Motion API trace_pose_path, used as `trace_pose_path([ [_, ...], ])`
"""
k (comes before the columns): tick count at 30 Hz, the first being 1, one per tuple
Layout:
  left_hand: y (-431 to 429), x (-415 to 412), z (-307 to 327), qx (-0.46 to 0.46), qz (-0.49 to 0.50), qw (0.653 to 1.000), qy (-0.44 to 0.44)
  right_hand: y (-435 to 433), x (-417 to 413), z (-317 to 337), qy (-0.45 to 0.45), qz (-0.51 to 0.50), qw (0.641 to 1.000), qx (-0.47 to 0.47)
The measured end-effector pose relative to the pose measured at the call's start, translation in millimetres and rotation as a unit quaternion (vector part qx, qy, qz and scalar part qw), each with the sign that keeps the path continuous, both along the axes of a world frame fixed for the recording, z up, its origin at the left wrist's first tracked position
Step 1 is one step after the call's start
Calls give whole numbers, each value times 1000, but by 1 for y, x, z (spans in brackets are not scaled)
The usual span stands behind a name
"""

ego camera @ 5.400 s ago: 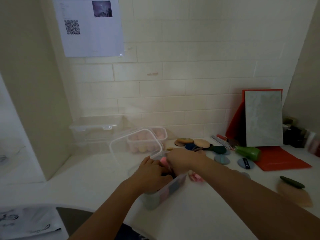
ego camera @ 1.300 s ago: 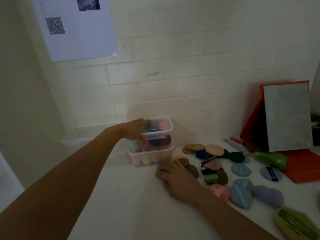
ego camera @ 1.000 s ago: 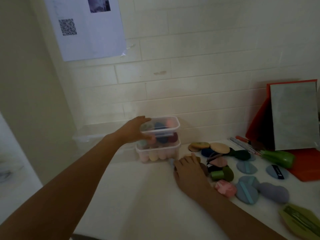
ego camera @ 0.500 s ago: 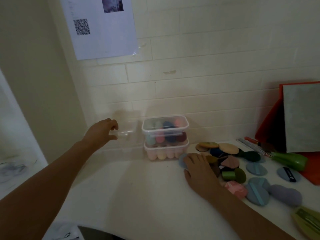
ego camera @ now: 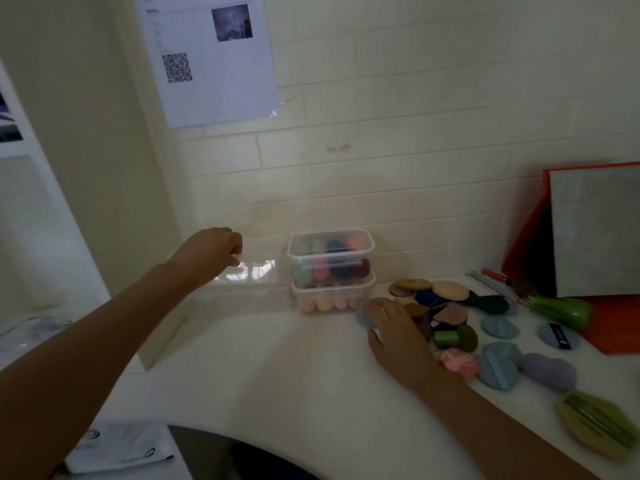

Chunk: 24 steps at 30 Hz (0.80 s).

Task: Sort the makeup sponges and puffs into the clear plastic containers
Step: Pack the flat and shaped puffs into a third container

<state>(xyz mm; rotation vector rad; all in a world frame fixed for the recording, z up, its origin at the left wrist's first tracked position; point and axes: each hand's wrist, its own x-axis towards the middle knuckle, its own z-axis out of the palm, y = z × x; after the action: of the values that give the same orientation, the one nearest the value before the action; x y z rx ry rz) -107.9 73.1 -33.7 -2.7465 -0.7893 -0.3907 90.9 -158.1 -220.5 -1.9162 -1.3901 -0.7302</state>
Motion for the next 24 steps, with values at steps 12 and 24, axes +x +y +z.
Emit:
trace_pose_path([
  [12, -173, -56, -29, -19, -84, 994, 70, -83, -86, 29, 9, 177, 983, -41],
  [24, -259, -13, -93, -96, -248, 964, 29, -160, -61, 16, -111, 105, 987, -43],
])
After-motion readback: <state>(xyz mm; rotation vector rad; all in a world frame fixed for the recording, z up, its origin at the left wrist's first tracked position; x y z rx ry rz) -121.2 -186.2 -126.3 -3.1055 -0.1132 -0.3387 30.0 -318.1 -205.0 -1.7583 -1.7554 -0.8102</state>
